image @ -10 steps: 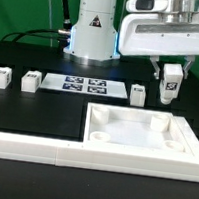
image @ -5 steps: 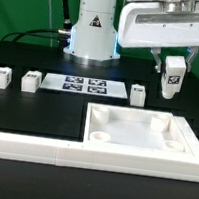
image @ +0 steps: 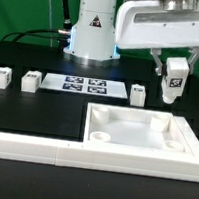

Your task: Assemble square table

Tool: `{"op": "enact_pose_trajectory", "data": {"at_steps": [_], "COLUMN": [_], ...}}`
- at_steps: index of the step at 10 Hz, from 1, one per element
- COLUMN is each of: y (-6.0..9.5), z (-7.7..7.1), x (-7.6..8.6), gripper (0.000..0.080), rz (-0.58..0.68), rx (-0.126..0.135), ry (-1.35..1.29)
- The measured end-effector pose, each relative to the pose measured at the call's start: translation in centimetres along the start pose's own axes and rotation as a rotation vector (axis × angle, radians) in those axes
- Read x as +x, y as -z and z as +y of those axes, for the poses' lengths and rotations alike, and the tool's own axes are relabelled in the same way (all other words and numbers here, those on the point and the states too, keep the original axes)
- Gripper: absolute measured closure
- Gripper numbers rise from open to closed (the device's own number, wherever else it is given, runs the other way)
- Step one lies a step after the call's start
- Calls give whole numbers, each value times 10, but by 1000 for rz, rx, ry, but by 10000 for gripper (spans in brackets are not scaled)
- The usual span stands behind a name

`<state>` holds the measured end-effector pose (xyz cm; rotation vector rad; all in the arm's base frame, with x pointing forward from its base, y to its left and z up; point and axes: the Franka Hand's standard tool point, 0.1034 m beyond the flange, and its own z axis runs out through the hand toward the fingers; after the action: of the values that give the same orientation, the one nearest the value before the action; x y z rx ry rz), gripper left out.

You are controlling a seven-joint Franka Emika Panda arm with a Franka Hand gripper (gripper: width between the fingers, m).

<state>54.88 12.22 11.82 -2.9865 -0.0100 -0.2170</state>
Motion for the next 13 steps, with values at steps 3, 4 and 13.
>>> {"op": "enact_pose_trajectory", "data": {"at_steps": [3, 4, 13], "y": [0, -1, -8], "z": [-2, -2, 13], "x": [12, 12, 53], "gripper": [509, 509, 509], "rz": [30, 30, 238], "rx": [3, 3, -20], "ry": [3, 2, 104]}}
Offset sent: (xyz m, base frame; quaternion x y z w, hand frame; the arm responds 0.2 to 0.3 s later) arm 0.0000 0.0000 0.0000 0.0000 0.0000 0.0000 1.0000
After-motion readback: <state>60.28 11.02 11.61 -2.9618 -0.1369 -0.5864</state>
